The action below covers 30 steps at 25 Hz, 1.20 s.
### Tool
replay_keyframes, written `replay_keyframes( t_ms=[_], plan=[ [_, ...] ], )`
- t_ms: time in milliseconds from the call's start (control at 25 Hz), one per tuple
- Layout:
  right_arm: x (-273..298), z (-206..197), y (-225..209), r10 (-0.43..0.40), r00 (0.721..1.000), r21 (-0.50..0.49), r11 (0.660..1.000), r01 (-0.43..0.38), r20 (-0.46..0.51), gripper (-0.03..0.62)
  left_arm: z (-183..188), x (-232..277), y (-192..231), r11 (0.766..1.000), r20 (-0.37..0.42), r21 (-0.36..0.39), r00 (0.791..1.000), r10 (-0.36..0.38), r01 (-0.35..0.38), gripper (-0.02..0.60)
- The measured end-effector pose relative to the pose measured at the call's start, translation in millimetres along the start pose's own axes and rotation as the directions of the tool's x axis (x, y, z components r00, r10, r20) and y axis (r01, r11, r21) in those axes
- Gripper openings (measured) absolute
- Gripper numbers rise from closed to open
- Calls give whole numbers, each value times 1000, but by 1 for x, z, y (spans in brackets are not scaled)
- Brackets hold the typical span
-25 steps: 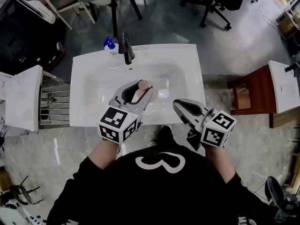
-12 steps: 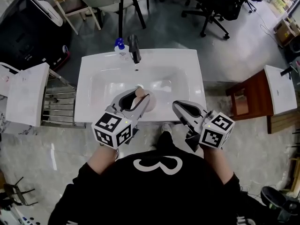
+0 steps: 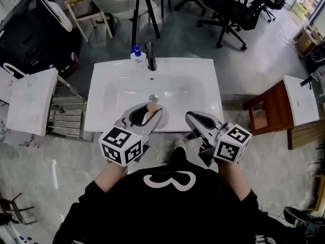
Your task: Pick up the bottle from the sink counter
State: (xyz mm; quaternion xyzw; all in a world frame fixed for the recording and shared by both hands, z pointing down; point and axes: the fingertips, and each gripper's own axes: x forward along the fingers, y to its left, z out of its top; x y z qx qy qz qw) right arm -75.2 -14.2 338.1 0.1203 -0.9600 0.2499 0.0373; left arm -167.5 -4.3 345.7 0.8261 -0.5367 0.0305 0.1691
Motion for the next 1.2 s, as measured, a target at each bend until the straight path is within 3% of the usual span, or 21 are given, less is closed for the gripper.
replay_keyframes(
  t_ms=[280, 1200],
  plan=[
    [-2, 5, 9, -13, 1000, -65, 998, 13, 8, 14, 7, -8, -15, 999, 30, 22, 999, -36, 35, 150],
    [-9, 11, 9, 12, 1000, -98, 995, -14, -19, 14, 17, -4, -36, 998, 50, 26, 997, -66, 64, 150]
  ],
)
